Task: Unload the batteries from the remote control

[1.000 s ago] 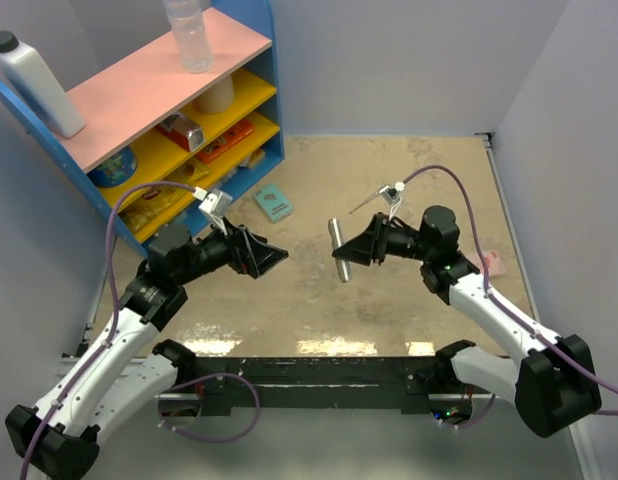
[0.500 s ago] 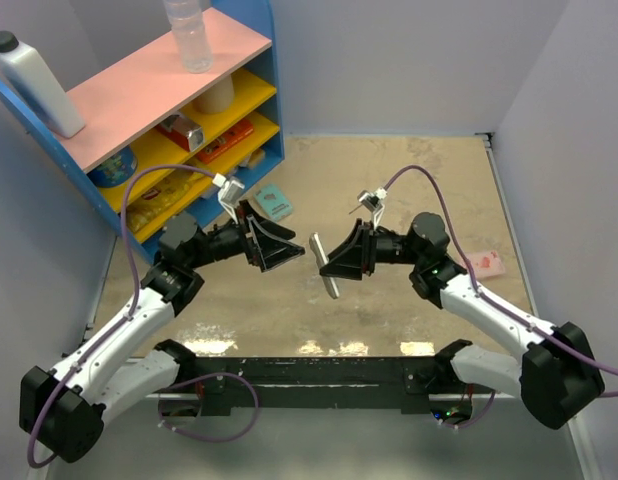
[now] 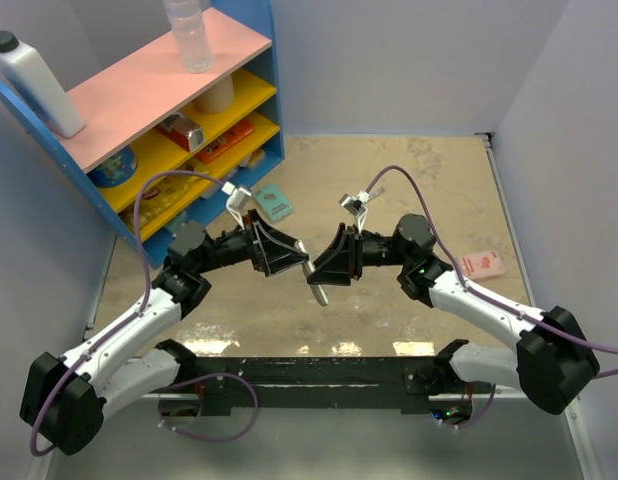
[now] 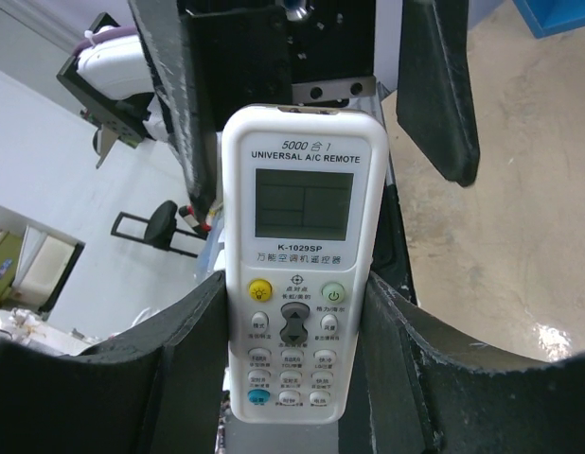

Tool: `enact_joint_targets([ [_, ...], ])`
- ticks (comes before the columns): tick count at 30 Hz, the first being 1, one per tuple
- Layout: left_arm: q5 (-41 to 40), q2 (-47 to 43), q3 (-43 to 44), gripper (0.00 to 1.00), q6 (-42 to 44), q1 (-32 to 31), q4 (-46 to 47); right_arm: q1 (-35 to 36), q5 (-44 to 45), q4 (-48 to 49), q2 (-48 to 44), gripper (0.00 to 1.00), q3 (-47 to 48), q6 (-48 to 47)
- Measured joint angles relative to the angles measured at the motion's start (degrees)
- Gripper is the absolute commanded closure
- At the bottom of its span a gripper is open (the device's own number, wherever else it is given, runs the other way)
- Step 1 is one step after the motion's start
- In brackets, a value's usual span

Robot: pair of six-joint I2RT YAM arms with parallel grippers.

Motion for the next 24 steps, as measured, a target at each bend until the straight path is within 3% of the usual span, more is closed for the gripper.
enact_joint_targets([
  [2, 0.00, 0.02, -0.90, 0.23, -1.09, -0.11, 0.96, 0.42, 0.11, 0.42, 0.33, 0.74, 0.42, 0.11],
  [7, 0.02, 0.13, -1.31, 0.51, -3.41, -0.61, 3.15, 0.96, 0.83, 0.57, 0.68, 0.72, 0.50, 0.20],
  [8, -0.04, 0.13, -1.40, 0.56, -4.00, -0.61, 3.45, 0.98, 1.14, 0.52, 0.79, 0.66, 0.50, 0.20],
  [9, -0.22, 0.13, -1.57, 0.70, -4.57, -0.66, 3.67, 0.98, 1.33, 0.52, 0.94, 0.63, 0.50, -0.11],
  [11, -0.35, 0.07, -2.05, 0.84, -5.46, -0.66, 3.76, 1.01, 1.60, -0.11, 1.05, 0.53, 0.50, -0.57],
  [12, -0.44, 0.07, -2.34, 0.97, -5.62, -0.66, 3.76, 1.07, 1.88, -0.96, 1.05, 0.49, 0.50, -0.92],
  [17, -2.14, 0.09, -2.71, 1.00, -5.27, -0.66, 0.31, 1.57, 4.98, -7.37, 0.92, 0.26, 1.31, -3.80],
  [24, -6.88, 1.75, -2.05, 1.00, -2.78, -0.68, -11.17, 1.31, 16.70, -20.22, 0.92, 0.23, 4.15, -10.16],
])
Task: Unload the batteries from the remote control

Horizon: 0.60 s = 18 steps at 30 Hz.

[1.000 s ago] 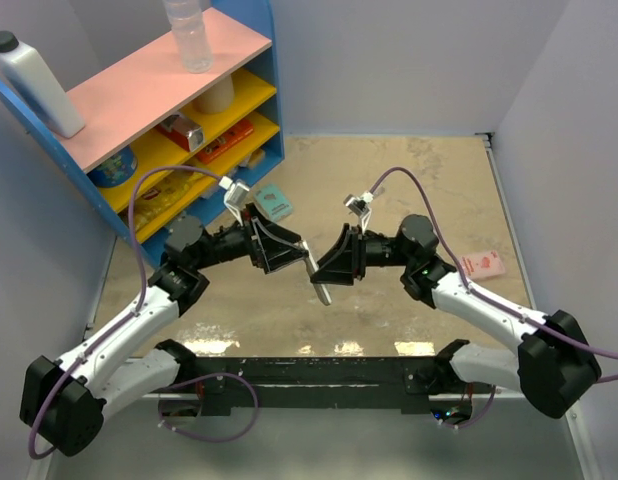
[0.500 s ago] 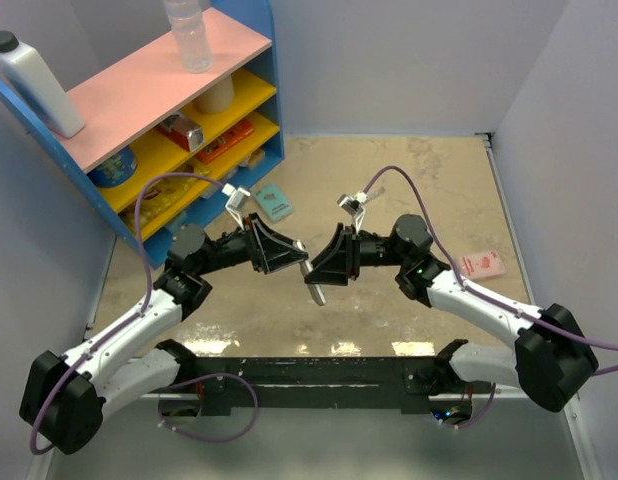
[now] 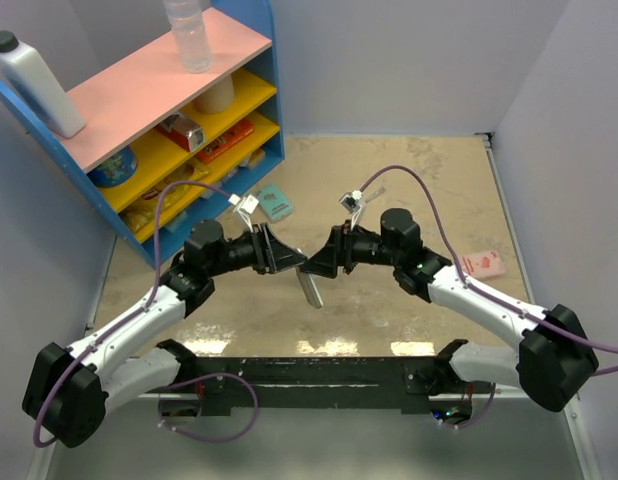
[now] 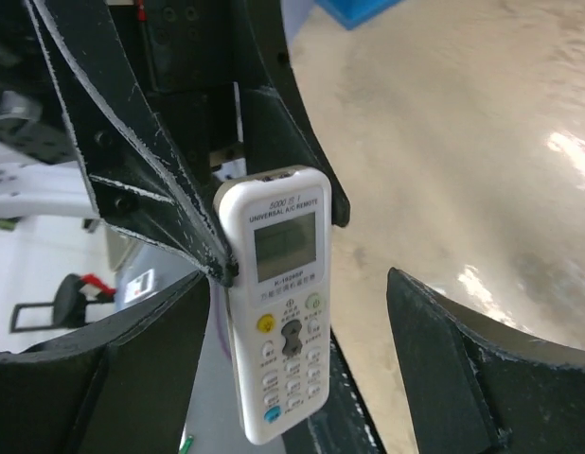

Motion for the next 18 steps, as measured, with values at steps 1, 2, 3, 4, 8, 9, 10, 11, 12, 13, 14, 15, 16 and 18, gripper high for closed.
enact_joint_targets([
  [1, -0.98, 0.70, 0.55, 1.00, 0.33, 0.00, -2.23, 0.15, 1.97, -2.05, 0.00, 0.24, 0.39, -1.14],
  [2, -1.73, 1.20, 0.92, 1.00, 0.48, 0.02, -3.63, 0.24, 3.41, -3.45, 0.00, 0.28, 0.66, -1.88],
  [3, -2.78, 1.75, 1.42, 1.00, 0.74, 0.02, -5.51, 0.55, 5.25, -5.09, 0.00, 0.30, 1.01, -2.91],
  [4, -3.78, 2.21, 1.95, 1.00, 0.96, 0.02, -7.43, 0.81, 6.78, -6.51, 0.02, 0.32, 1.36, -3.78],
  [8, -7.04, 3.45, 3.85, 1.00, 1.55, 0.02, -13.42, 2.97, 12.26, -10.51, 0.87, 0.36, 3.10, -6.80],
  [9, -7.63, 3.63, 4.13, 1.00, 1.53, 0.02, -14.51, 3.78, 13.57, -11.02, 1.38, 0.37, 3.52, -7.41],
  [10, -8.09, 3.76, 4.28, 1.00, 1.51, 0.02, -15.39, 4.52, 14.67, -11.45, 1.97, 0.37, 3.89, -7.96],
  [11, -8.48, 3.96, 4.35, 1.00, 1.42, 0.02, -16.22, 5.29, 15.32, -11.76, 2.56, 0.38, 4.20, -8.39],
  [12, -8.79, 4.20, 4.37, 1.00, 1.29, 0.02, -16.98, 6.08, 16.15, -12.09, 3.23, 0.39, 4.55, -8.74],
  [13, -8.98, 4.46, 4.37, 1.00, 1.27, 0.02, -17.68, 6.82, 16.72, -12.35, 4.07, 0.42, 4.90, -9.05],
  [14, -9.20, 4.74, 4.37, 1.00, 1.22, 0.02, -18.25, 7.56, 17.59, -12.59, 4.83, 0.44, 5.22, -9.16],
  [15, -9.35, 4.96, 4.37, 1.00, 1.20, 0.02, -18.64, 8.22, 18.25, -12.87, 5.60, 0.45, 5.55, -9.25],
  [16, -9.53, 5.16, 4.37, 1.00, 1.16, 0.02, -19.02, 8.83, 19.17, -13.14, 6.29, 0.48, 5.88, -9.29],
  [18, -10.21, 5.27, 4.37, 1.00, 0.76, 0.02, -19.61, 9.70, 20.65, -13.62, 7.43, 0.51, 6.49, -9.25],
])
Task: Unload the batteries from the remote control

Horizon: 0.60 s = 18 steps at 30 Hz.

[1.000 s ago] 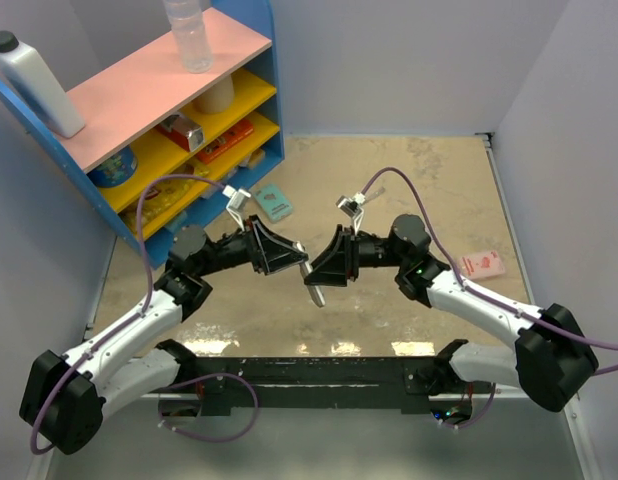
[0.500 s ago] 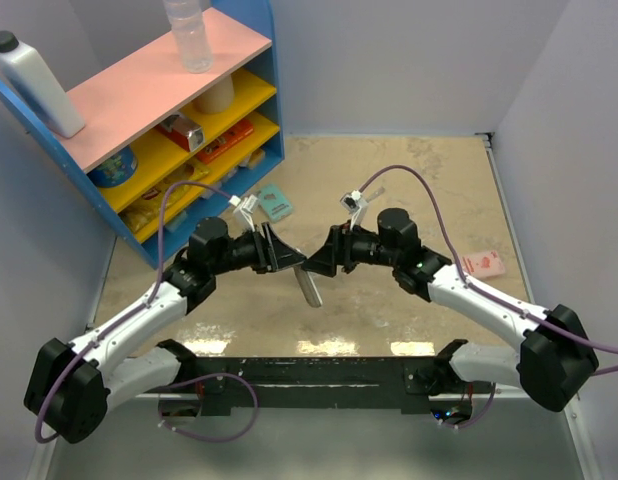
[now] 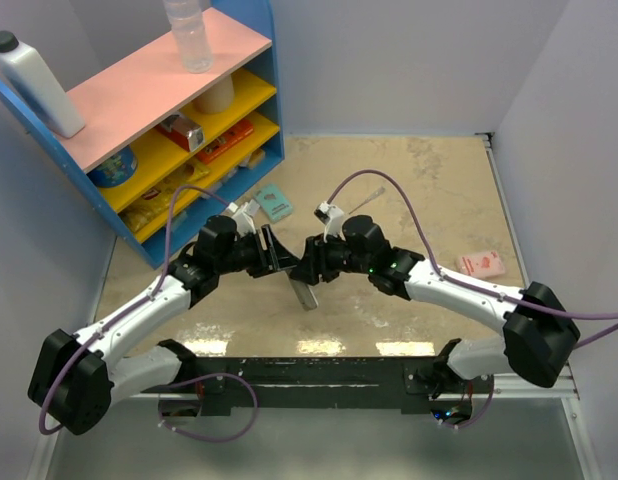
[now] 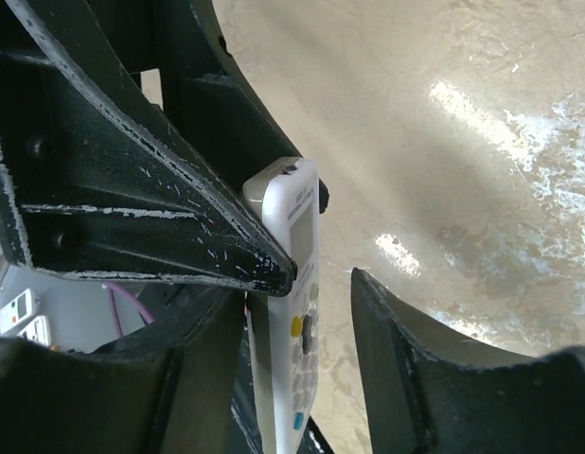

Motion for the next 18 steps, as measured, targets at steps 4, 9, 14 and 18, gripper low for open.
enact_joint_targets([
  [4, -1.66, 0.09, 0.00, 1.00, -0.83, 0.02, -0.59, 1.53, 2.69, -0.59, 1.62, 0.55, 1.05, 0.02],
  [9, -2.67, 0.72, 0.00, 1.00, -1.99, 0.02, -1.36, 2.71, 4.96, -1.33, 2.64, 0.80, 1.46, 0.35],
  [14, -2.69, 1.73, 0.00, 0.72, -3.30, 0.04, -1.07, 3.10, 6.01, -1.33, 2.67, 1.00, 1.42, 1.36],
  [18, -2.91, 1.77, 0.57, 0.35, -3.04, 0.15, -1.88, 3.10, 6.01, -0.07, 2.67, 1.00, 0.85, 3.34],
])
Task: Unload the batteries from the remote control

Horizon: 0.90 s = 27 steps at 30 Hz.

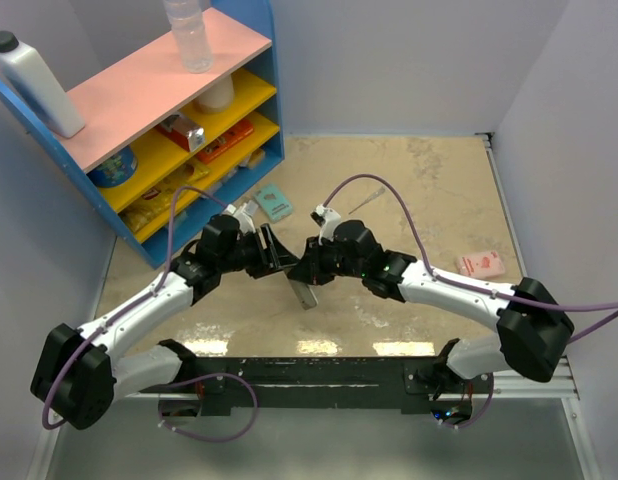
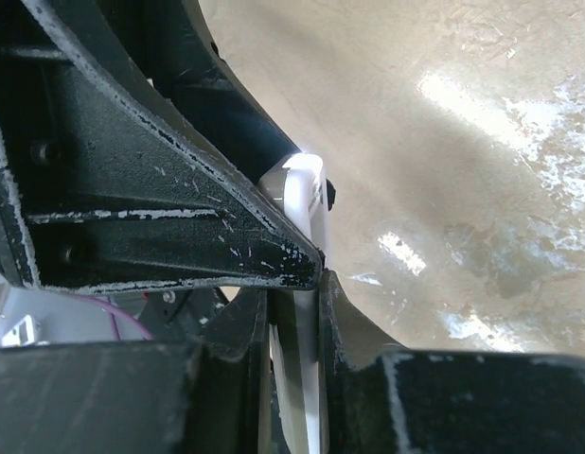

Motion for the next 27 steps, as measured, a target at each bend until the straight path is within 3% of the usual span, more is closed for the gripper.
enact_joint_targets([
  [2, -0.46, 0.00, 0.90, 0.22, 0.79, 0.00, -1.42, -0.02, -0.04, 1.49, -0.02, 1.00, -0.66, 1.22],
  [4, -0.81, -0.09, 2.91, 0.15, 1.86, 0.00, -3.30, -0.02, 0.09, 2.89, -0.04, 1.00, -1.51, 2.27],
  [10, -2.56, -4.59, 7.76, 0.16, 6.14, 0.28, -8.37, -0.15, 0.37, 6.40, -2.45, 1.00, -2.27, 4.68],
  [16, -1.70, -10.08, 10.64, 0.16, 10.69, 0.98, -8.63, -1.68, 2.36, 4.09, -6.23, 1.00, -2.69, 6.95],
  [27, 7.15, -19.26, 1.36, 0.16, 13.09, 0.98, -3.96, -5.92, 1.27, 6.80, -12.90, 1.00, -5.81, 12.70],
])
